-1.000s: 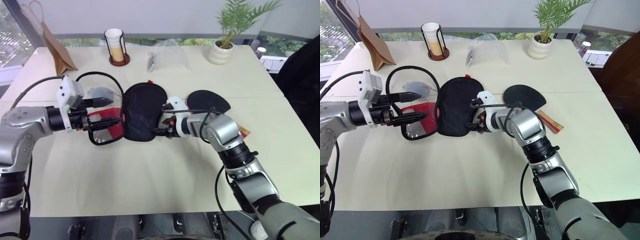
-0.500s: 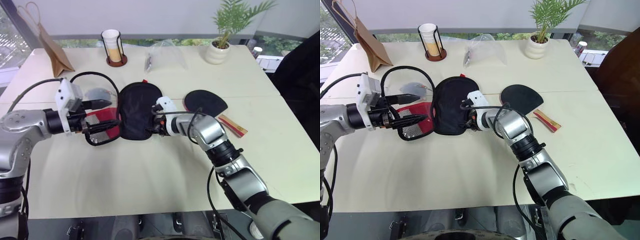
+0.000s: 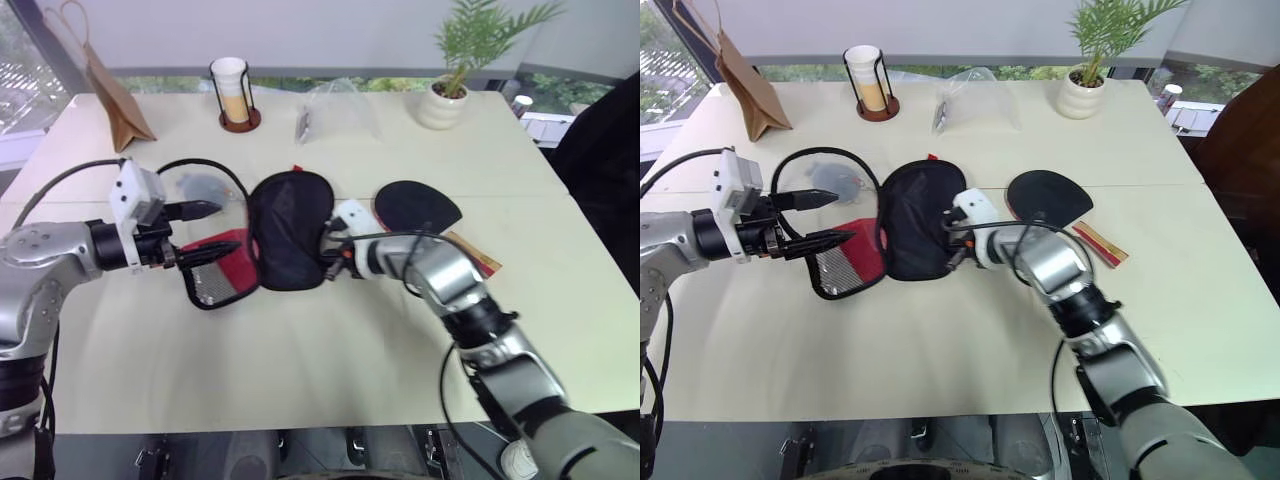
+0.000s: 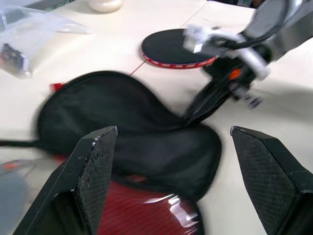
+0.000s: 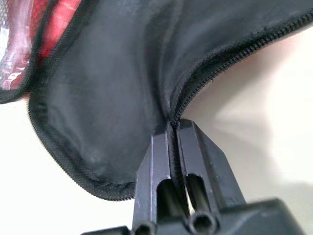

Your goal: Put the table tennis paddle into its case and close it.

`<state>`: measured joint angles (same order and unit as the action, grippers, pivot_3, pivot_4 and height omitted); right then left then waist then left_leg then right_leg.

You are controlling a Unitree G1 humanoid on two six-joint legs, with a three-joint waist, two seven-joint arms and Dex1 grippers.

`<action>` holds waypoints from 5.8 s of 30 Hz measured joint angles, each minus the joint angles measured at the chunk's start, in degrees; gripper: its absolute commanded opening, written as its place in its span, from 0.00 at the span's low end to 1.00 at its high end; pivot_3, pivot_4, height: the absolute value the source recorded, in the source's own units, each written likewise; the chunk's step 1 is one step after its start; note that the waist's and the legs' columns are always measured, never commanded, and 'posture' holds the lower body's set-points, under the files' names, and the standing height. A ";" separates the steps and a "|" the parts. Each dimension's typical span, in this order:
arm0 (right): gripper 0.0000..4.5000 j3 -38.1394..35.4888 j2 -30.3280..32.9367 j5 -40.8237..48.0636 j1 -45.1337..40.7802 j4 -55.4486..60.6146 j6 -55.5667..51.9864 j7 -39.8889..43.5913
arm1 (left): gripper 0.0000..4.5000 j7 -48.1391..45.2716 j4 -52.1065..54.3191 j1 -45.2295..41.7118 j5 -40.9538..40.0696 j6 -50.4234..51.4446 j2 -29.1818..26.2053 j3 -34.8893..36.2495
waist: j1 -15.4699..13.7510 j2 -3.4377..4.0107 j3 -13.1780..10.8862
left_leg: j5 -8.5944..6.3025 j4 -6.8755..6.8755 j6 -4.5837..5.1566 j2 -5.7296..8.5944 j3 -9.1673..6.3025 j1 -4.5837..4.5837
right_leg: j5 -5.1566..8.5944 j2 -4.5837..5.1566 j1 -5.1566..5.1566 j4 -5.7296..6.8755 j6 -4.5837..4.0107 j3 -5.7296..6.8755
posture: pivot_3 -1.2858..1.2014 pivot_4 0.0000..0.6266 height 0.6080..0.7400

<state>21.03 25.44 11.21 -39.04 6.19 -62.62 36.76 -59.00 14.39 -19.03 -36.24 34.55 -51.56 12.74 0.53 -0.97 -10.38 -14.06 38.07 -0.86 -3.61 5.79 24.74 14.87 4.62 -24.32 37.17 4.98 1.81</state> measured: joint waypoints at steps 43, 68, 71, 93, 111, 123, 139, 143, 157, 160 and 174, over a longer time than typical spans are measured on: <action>0.30 -6.73 27.29 6.98 16.04 14.09 9.83 15.18 | 0.86 -3.12 -4.08 -5.02 2.54 -2.65 1.10 -4.26 | 0.13 -0.07 -0.04 | 0.00 -0.03 0.00 -0.01 0.01 0.00 | 0.02 -0.07 -0.05 -0.04 -0.02 -0.02 | 0.52 0.24 0.96; 0.97 -12.87 27.21 -1.28 5.26 -15.17 15.14 10.89 | 0.86 -4.27 -4.76 -6.10 3.70 -3.86 2.55 -5.32 | 0.42 -0.06 -0.04 | 0.01 -0.01 0.00 -0.01 0.08 0.00 | -0.08 -0.11 -0.07 0.00 0.16 -0.07 | 0.52 0.24 0.96; 0.97 -12.20 26.70 -2.14 5.27 -16.85 16.32 11.18 | 0.86 -4.30 -4.75 -6.09 3.81 -3.87 2.56 -5.32 | 0.29 -0.06 -0.04 | 0.01 0.00 0.00 -0.01 0.08 0.00 | -0.08 -0.11 -0.07 0.00 0.16 -0.08 | 0.52 0.24 0.96; 0.18 -19.39 25.10 -1.93 3.33 -12.91 7.98 6.68 | 0.86 -4.01 -4.86 -6.17 4.46 -3.93 3.74 -6.01 | 0.16 -0.02 -0.07 | 0.01 0.05 -0.01 -0.01 0.09 0.00 | -0.09 -0.11 -0.06 0.03 0.17 -0.10 | 0.52 0.24 0.96; 0.18 -28.31 17.98 28.09 4.03 27.07 -29.49 -15.09 | 0.86 -9.61 -17.63 -17.01 9.39 -9.97 7.75 -12.70 | 0.15 -0.04 -0.05 | 0.00 0.06 0.02 0.03 0.02 0.18 | -0.09 -0.06 -0.13 0.00 0.16 -0.07 | 0.52 0.24 0.96; 0.18 -23.82 18.02 66.79 4.69 18.22 -29.49 -51.20 | 0.86 -12.74 -20.65 -19.08 10.79 -11.29 8.65 -13.79 | 0.27 -0.05 -0.05 | 0.01 0.06 0.04 0.00 0.02 0.18 | -0.10 -0.07 -0.15 0.01 0.16 -0.08 | 0.52 0.24 0.96; 0.18 0.21 29.98 100.45 -1.92 13.04 -4.48 -82.26 | 0.86 -12.19 -19.64 -17.27 10.77 -11.00 8.71 -13.65 | 0.30 -0.12 -0.06 | 0.02 0.10 0.07 -0.06 0.01 0.26 | -0.09 -0.09 -0.20 -0.01 0.16 -0.08 | 0.52 0.24 0.96; 0.18 2.55 29.30 100.47 -4.40 11.75 -4.52 -81.86 | 0.86 -12.07 -18.97 -17.27 10.74 -10.45 8.16 -13.64 | 0.24 -0.12 -0.06 | 0.02 0.11 0.08 -0.06 0.00 0.38 | -0.09 -0.08 -0.30 -0.02 0.16 -0.07 | 0.52 0.24 0.96; 0.18 5.49 28.55 100.49 -4.63 11.86 -3.31 -80.53 | 0.86 -13.01 -16.87 -17.06 10.50 -7.52 6.26 -13.60 | 0.22 -0.12 -0.06 | 0.04 0.15 0.10 -0.06 -0.01 0.61 | -0.10 -0.08 -0.50 0.00 0.16 -0.06 | 0.52 0.24 0.96; 0.18 5.49 28.02 100.49 -4.23 12.19 -2.93 -81.39 | 0.86 -13.13 -16.50 -17.03 10.50 -7.21 6.14 -13.60 | 0.21 -0.12 -0.06 | 0.04 0.15 0.10 -0.06 -0.01 0.61 | -0.10 -0.08 -0.50 0.00 0.16 -0.07 | 0.52 0.24 0.96; 0.85 5.52 25.82 100.97 -4.12 12.27 -2.60 -85.26 | 0.86 -13.44 -16.40 -17.03 10.50 -6.33 6.14 -13.60 | 0.22 -0.13 -0.06 | 0.05 0.16 0.12 -0.06 -0.01 0.61 | -0.11 -0.08 -0.50 0.00 0.16 -0.07 | 0.52 0.24 0.96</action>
<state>26.55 51.25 112.18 -43.16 18.46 -65.22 -48.51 -72.45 -2.01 -36.06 -25.74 28.21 -45.41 -0.86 0.75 -1.10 -10.43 -14.02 38.23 -0.75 -3.68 5.78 25.35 14.77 4.54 -24.82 37.18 5.14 1.74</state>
